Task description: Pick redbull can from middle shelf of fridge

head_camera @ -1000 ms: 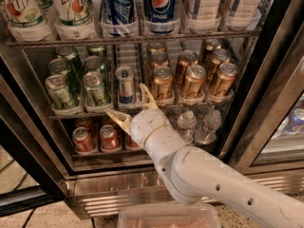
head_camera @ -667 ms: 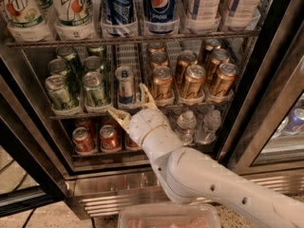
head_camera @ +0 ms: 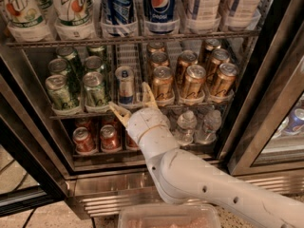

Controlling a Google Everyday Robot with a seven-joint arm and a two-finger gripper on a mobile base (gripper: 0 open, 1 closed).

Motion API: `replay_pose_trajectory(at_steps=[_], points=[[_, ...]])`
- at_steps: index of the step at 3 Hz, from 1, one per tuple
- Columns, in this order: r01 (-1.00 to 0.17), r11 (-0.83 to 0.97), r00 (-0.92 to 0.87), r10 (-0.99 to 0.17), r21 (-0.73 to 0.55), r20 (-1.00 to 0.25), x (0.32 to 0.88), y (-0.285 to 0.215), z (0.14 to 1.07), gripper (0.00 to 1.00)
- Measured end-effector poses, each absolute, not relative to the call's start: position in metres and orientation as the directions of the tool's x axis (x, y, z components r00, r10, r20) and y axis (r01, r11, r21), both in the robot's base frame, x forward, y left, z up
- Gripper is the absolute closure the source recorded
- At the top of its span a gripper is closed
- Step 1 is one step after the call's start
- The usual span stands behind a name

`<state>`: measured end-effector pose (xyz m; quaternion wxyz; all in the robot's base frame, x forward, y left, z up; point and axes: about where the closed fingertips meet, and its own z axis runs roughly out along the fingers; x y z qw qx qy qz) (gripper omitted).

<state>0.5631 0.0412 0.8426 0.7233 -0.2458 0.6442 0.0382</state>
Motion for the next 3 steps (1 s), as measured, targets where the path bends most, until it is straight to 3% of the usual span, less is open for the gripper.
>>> replay_pose_trajectory(at_steps=[3], points=[[-0.347,0.889,0.131,-0.27,-0.299,-0.954,0.582,0.038,0.838,0.39]])
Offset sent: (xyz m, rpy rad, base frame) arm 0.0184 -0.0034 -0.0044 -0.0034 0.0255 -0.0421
